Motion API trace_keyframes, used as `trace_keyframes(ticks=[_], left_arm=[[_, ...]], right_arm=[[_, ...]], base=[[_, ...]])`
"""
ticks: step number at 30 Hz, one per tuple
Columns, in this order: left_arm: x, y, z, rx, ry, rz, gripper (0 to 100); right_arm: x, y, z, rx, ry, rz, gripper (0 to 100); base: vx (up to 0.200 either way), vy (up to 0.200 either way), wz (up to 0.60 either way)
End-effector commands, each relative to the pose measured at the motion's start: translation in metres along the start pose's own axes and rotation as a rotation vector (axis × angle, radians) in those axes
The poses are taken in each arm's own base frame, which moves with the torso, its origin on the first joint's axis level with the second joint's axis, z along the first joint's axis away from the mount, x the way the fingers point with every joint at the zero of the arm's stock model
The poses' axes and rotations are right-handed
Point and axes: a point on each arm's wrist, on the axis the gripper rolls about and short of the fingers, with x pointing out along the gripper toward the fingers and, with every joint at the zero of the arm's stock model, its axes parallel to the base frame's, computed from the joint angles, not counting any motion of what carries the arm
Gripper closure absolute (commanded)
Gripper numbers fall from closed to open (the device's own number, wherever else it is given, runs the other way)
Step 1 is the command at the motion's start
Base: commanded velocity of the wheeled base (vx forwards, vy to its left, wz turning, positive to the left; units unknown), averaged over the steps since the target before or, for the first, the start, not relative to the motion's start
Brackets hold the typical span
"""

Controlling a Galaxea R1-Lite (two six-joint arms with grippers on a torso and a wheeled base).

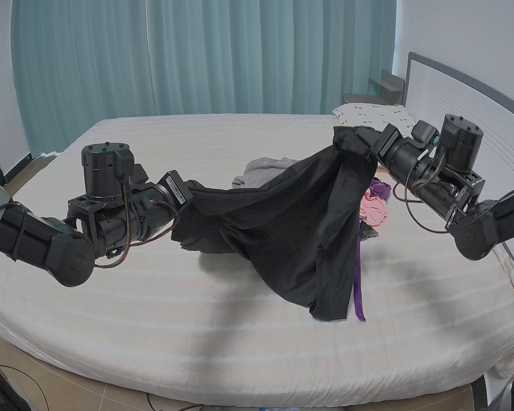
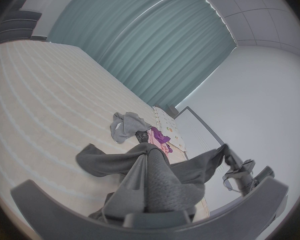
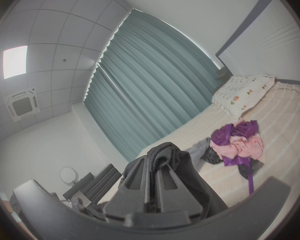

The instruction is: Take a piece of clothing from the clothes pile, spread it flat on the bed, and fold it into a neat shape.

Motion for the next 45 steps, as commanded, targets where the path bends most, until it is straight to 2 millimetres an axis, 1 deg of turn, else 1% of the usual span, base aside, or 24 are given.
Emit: trace_keyframes(ticks=[1,2,3,4,6,7,9,11,17,21,25,30,33,34,36,41,45], left_arm=[[-0.009,0.005,-0.009,-0.028,0.03,0.022,100],[-0.008,0.007,-0.015,-0.039,0.048,0.028,100],[-0.007,0.008,-0.018,-0.042,0.056,0.03,100],[-0.005,0.008,-0.03,-0.059,0.09,0.035,100],[-0.003,0.011,-0.04,-0.096,0.119,0.045,100],[-0.002,0.012,-0.042,-0.103,0.122,0.047,100],[-0.001,0.015,-0.053,-0.122,0.156,0.061,100],[-0.001,0.021,-0.059,-0.123,0.173,0.082,100],[-0.003,0.029,-0.067,-0.126,0.203,0.114,100],[-0.004,0.033,-0.07,-0.125,0.212,0.13,100],[-0.001,0.035,-0.071,-0.124,0.201,0.125,100],[-0.005,0.035,-0.07,-0.12,0.185,0.109,100],[-0.007,0.035,-0.073,-0.111,0.184,0.109,100],[-0.013,0.038,-0.08,-0.078,0.21,0.109,100],[-0.014,0.036,-0.08,-0.041,0.195,0.083,100],[-0.014,0.035,-0.082,-0.044,0.188,0.074,100],[-0.015,0.041,-0.083,-0.053,0.194,0.094,100]], right_arm=[[-0.021,-0.026,-0.035,0.015,0.125,-0.09,100],[-0.022,-0.032,-0.044,0.023,0.151,-0.108,100],[-0.022,-0.033,-0.046,0.026,0.157,-0.111,100],[-0.024,-0.039,-0.056,0.039,0.184,-0.132,100],[-0.027,-0.045,-0.071,0.055,0.233,-0.157,100],[-0.028,-0.047,-0.075,0.057,0.244,-0.163,100],[-0.028,-0.052,-0.088,0.068,0.284,-0.186,100],[-0.028,-0.054,-0.094,0.068,0.298,-0.195,100],[-0.032,-0.058,-0.101,0.089,0.327,-0.214,100],[-0.035,-0.054,-0.103,0.087,0.333,-0.21,100],[-0.036,-0.059,-0.107,0.088,0.345,-0.226,100],[-0.037,-0.057,-0.108,0.086,0.35,-0.223,100],[-0.037,-0.055,-0.109,0.085,0.353,-0.217,100],[-0.037,-0.055,-0.11,0.085,0.355,-0.217,100],[-0.037,-0.055,-0.111,0.085,0.359,-0.218,100],[-0.037,-0.054,-0.111,0.084,0.36,-0.214,100],[-0.038,-0.051,-0.112,0.082,0.365,-0.209,100]], base=[[0.0,0.0,0.0],[0.0,0.0,0.0],[0.0,0.0,0.0],[0.0,0.0,0.0],[0.0,0.0,0.0],[0.0,0.0,0.0],[0.0,0.0,0.0],[0.0,0.0,0.0],[0.0,0.0,0.0],[0.0,0.0,0.0],[-0.2,0.0,0.0],[-0.2,0.0,0.0],[0.0,0.0,0.0],[0.0,0.0,0.0],[0.0,0.0,0.0],[0.0,0.0,0.0],[0.0,0.0,0.0]])
